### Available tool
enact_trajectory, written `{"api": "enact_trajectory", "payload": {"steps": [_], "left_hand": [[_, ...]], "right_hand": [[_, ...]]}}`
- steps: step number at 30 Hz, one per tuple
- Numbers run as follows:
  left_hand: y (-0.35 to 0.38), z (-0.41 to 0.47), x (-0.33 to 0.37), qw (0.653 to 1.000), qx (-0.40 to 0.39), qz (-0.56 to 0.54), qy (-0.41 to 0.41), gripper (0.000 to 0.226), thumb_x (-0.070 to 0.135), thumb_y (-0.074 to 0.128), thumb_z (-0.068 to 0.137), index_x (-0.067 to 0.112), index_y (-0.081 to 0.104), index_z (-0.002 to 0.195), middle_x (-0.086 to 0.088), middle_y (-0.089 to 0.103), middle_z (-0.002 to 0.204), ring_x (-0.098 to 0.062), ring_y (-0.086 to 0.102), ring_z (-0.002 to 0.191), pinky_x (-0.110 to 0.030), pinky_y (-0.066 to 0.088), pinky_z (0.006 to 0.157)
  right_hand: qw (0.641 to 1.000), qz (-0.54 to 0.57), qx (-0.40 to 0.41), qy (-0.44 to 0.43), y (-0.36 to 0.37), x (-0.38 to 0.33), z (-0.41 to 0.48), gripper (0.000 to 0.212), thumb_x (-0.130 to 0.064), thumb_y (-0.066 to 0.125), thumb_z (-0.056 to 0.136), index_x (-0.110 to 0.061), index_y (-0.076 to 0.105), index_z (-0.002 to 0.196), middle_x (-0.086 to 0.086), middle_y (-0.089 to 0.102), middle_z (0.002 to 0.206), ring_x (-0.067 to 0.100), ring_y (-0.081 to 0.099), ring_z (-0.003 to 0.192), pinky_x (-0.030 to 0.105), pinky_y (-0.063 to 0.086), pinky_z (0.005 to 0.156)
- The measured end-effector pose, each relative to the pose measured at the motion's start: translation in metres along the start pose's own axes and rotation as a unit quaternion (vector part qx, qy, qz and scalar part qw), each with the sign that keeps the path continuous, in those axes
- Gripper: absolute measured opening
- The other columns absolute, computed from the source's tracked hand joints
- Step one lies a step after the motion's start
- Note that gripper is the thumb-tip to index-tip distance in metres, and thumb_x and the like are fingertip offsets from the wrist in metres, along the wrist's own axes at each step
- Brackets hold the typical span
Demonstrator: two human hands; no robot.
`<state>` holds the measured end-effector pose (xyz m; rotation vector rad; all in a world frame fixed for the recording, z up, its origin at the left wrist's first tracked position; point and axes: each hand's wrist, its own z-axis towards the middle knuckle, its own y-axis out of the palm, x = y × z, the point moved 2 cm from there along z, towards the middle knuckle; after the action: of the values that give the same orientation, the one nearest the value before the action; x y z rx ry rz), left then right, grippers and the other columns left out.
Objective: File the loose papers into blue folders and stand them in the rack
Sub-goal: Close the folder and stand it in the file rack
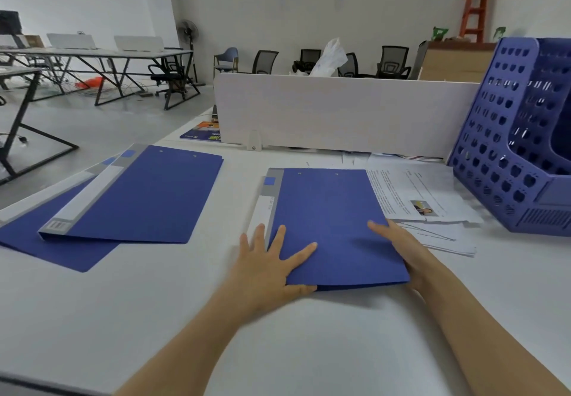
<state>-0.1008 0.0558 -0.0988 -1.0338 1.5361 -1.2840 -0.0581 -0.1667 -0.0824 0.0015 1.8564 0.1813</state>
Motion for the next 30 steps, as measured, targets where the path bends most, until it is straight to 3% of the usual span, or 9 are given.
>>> {"api": "enact_trajectory", "payload": {"steps": [3, 6, 9, 12, 15, 18, 23, 26, 30], "left_hand": [[-0.001, 0.0, -0.005, 0.999, -0.017, -0.048, 0.002, 0.096, 0.092, 0.0, 0.046, 0.057, -0.017, 0.133, 0.0, -0.016, 0.157, -0.032, -0.014, 0.143, -0.05, -0.004, 0.115], [-0.017, -0.007, -0.02, 0.956, 0.052, -0.288, -0.034, 0.101, 0.089, 0.017, 0.05, 0.045, 0.026, 0.14, 0.008, 0.012, 0.156, -0.016, 0.009, 0.144, -0.038, 0.01, 0.118], [-0.023, -0.008, -0.049, 0.783, 0.17, -0.591, -0.092, 0.065, 0.059, 0.049, 0.072, 0.031, 0.044, 0.131, 0.008, 0.041, 0.139, -0.013, 0.038, 0.13, -0.031, 0.029, 0.109], [-0.015, -0.007, -0.065, 0.607, 0.13, -0.775, -0.115, 0.067, 0.038, 0.062, 0.077, 0.022, 0.037, 0.137, -0.002, 0.061, 0.116, -0.02, 0.06, 0.1, -0.034, 0.047, 0.089], [-0.011, -0.009, -0.06, 0.461, 0.043, -0.883, -0.078, 0.055, 0.037, 0.075, 0.067, 0.013, 0.062, 0.115, -0.004, 0.069, 0.089, -0.018, 0.067, 0.075, -0.034, 0.055, 0.07], [-0.016, -0.017, -0.045, 0.352, -0.086, -0.922, 0.132, 0.053, 0.028, 0.067, 0.079, 0.005, 0.055, 0.126, -0.018, 0.062, 0.121, -0.032, 0.06, 0.111, -0.05, 0.048, 0.094], [-0.014, -0.02, -0.043, 0.359, -0.121, -0.894, 0.238, 0.051, 0.0, 0.032, 0.09, -0.003, 0.027, 0.141, -0.026, 0.041, 0.14, -0.043, 0.038, 0.13, -0.066, 0.03, 0.102], [-0.016, -0.016, -0.04, 0.408, -0.108, -0.898, 0.124, 0.057, 0.002, 0.07, 0.052, 0.004, 0.067, 0.109, -0.02, 0.069, 0.1, -0.033, 0.068, 0.091, -0.052, 0.056, 0.068], [-0.017, -0.019, -0.033, 0.45, -0.044, -0.891, 0.026, 0.069, 0.002, 0.062, 0.032, 0.008, 0.059, 0.101, -0.011, 0.073, 0.08, -0.027, 0.071, 0.069, -0.043, 0.056, 0.05]], "right_hand": [[1.0, -0.021, -0.011, -0.011, 0.007, -0.006, -0.004, 0.043, 0.0, 0.05, 0.09, -0.023, 0.048, 0.125, -0.004, 0.064, 0.102, 0.021, 0.064, 0.085, 0.028, 0.056, 0.057], [0.999, 0.004, -0.011, -0.04, 0.01, -0.014, -0.008, 0.044, 0.006, 0.049, 0.088, -0.029, 0.049, 0.115, -0.006, 0.064, 0.099, 0.021, 0.065, 0.08, 0.025, 0.056, 0.05], [0.996, 0.029, -0.031, -0.08, 0.009, -0.019, -0.013, 0.048, 0.008, 0.049, 0.087, -0.032, 0.051, 0.112, -0.007, 0.065, 0.098, 0.016, 0.07, 0.069, 0.025, 0.056, 0.049], [0.991, 0.054, -0.042, -0.119, 0.008, -0.023, -0.019, 0.05, 0.007, 0.049, 0.087, -0.035, 0.052, 0.114, -0.009, 0.068, 0.098, 0.011, 0.071, 0.067, 0.025, 0.056, 0.051], [0.984, 0.083, -0.064, -0.141, 0.009, -0.026, -0.024, 0.051, 0.006, 0.049, 0.086, -0.039, 0.056, 0.109, -0.014, 0.072, 0.091, 0.012, 0.072, 0.071, 0.026, 0.057, 0.053], [0.979, 0.095, -0.07, -0.165, 0.01, -0.026, -0.026, 0.05, 0.005, 0.048, 0.086, -0.04, 0.057, 0.106, -0.015, 0.073, 0.09, 0.013, 0.072, 0.073, 0.028, 0.058, 0.056], [0.978, 0.087, -0.063, -0.178, 0.01, -0.028, -0.026, 0.047, 0.005, 0.049, 0.087, -0.038, 0.056, 0.107, -0.013, 0.073, 0.091, 0.014, 0.072, 0.074, 0.028, 0.058, 0.057], [0.979, 0.065, -0.044, -0.189, 0.004, -0.03, -0.024, 0.047, 0.004, 0.051, 0.087, -0.034, 0.056, 0.114, -0.009, 0.071, 0.1, 0.016, 0.071, 0.08, 0.028, 0.058, 0.06], [0.972, -0.084, 0.086, -0.202, 0.001, -0.03, -0.017, 0.048, -0.007, 0.058, 0.088, -0.026, 0.046, 0.131, 0.003, 0.059, 0.128, 0.026, 0.06, 0.109, 0.036, 0.052, 0.088]]}}
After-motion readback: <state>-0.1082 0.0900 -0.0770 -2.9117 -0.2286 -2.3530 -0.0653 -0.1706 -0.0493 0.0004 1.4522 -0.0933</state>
